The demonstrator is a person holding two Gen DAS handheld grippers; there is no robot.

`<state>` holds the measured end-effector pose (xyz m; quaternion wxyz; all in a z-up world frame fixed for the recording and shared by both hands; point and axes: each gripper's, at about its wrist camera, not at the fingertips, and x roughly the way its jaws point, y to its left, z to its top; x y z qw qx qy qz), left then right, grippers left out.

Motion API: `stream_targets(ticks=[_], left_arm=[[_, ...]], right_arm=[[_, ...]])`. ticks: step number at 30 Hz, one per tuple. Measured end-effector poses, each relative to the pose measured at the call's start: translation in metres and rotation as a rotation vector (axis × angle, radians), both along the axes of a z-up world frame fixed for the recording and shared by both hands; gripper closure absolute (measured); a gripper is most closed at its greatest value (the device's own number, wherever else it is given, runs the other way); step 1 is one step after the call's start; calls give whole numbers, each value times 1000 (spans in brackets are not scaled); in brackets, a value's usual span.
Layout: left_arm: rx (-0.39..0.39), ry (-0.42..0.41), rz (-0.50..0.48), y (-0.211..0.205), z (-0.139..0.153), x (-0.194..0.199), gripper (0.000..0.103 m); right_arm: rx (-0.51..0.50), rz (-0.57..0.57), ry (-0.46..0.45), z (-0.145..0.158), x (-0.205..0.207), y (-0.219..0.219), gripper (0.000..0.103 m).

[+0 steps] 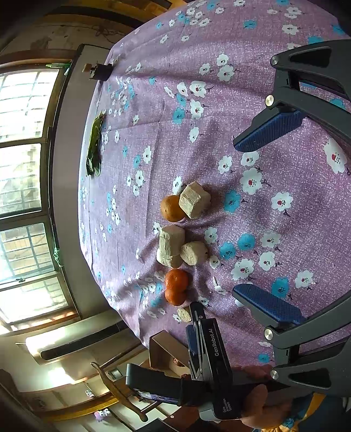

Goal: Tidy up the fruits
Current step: 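Grasp the round yam slice with left tool while right tool grasps a yam chunk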

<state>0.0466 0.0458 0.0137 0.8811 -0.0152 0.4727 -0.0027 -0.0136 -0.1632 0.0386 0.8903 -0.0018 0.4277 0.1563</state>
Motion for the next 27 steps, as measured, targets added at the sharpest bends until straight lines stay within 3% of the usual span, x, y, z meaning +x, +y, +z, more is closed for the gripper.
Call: stream_targets(ticks=[3,8,13,18,22,27], left_arm=[[-14,-8,-16,0,1,0,76],[-22,-24,-12,1,5,-7,76],[-35,-52,-13,4,18,-18,76],[-56,-54,-28,6,22,-23,76],[-73,-42,-15,11,18,-24,76],[-80,-39,-9,14,18,-27,76]], right_arm=[[1,7,8,-2,4,2,3],[-21,20,9,-6,15,8,11],[-48,30,23,-9,36,11,31],[-85,36,41,-13,57,9,34],[-39,26,31,-9,72,3,34],[-59,132,69,-18,70,25,33]])
